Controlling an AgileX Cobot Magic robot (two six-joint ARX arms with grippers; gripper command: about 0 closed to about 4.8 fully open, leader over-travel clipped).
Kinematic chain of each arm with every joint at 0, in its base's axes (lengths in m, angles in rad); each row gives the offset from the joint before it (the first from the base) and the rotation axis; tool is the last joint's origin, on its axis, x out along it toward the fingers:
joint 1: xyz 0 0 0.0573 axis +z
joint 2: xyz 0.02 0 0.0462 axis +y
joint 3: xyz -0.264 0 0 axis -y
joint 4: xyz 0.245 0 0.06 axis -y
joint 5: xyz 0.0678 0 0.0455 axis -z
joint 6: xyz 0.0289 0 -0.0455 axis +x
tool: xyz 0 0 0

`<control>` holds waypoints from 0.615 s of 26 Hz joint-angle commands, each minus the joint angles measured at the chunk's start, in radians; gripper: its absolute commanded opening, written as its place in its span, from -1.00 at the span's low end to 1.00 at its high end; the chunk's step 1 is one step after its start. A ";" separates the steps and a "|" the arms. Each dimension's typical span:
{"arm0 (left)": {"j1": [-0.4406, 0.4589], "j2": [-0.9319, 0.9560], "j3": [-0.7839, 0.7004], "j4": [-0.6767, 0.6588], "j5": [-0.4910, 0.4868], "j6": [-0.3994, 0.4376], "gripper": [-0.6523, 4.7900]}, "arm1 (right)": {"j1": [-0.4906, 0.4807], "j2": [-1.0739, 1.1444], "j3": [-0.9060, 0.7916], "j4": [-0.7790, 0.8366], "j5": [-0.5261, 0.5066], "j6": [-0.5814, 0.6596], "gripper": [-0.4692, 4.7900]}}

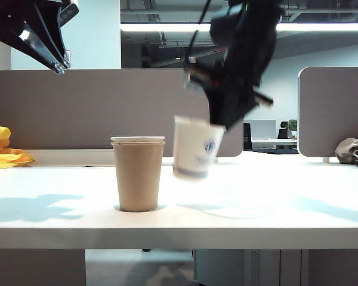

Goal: Pick up all the paper cups on the table one by one and stack them together.

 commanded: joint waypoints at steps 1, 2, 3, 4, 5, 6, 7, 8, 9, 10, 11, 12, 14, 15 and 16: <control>0.002 -0.004 0.004 0.003 0.003 0.006 -0.53 | -0.001 -0.035 0.099 -0.029 -0.018 0.002 -0.76; 0.002 -0.004 0.004 0.003 0.004 0.006 -0.53 | 0.000 -0.042 0.117 -0.029 -0.018 0.008 -0.76; 0.002 -0.004 0.004 0.003 0.004 0.006 -0.53 | 0.000 -0.050 0.158 -0.032 -0.021 0.021 -0.76; 0.002 -0.004 0.004 0.004 0.004 0.006 -0.53 | 0.000 -0.051 0.191 -0.048 -0.044 0.027 -0.76; 0.002 -0.004 0.004 0.006 0.004 0.006 -0.53 | 0.000 -0.051 0.208 -0.060 -0.063 0.027 -0.76; 0.002 -0.004 0.004 0.008 0.004 0.006 -0.53 | 0.000 -0.051 0.217 -0.068 -0.071 0.027 -0.76; 0.002 -0.004 0.004 0.011 0.004 0.006 -0.53 | 0.002 -0.051 0.223 -0.072 -0.070 0.027 -0.76; 0.002 -0.004 0.004 0.013 0.004 0.005 -0.53 | 0.014 -0.051 0.225 -0.073 -0.066 0.027 -0.76; 0.002 -0.004 0.004 0.014 0.004 0.006 -0.53 | 0.020 -0.051 0.225 -0.074 -0.068 0.027 -0.76; 0.002 -0.004 0.004 0.015 0.004 0.005 -0.53 | 0.027 -0.051 0.225 -0.076 -0.067 0.027 -0.76; 0.002 -0.004 0.004 0.016 0.004 0.006 -0.53 | 0.037 -0.051 0.225 -0.077 -0.066 0.027 -0.76; 0.002 -0.004 0.004 0.017 0.004 0.005 -0.53 | 0.047 -0.051 0.224 -0.077 -0.063 0.027 -0.76; 0.002 -0.004 0.004 0.019 0.005 0.005 -0.53 | 0.069 -0.050 0.224 -0.068 -0.063 0.027 -0.76; 0.002 -0.004 0.004 0.019 0.005 0.005 -0.53 | 0.080 -0.049 0.224 -0.060 -0.058 0.026 -0.76; 0.002 -0.004 0.004 0.019 0.005 0.005 -0.53 | 0.095 -0.049 0.224 -0.040 -0.056 0.027 -0.76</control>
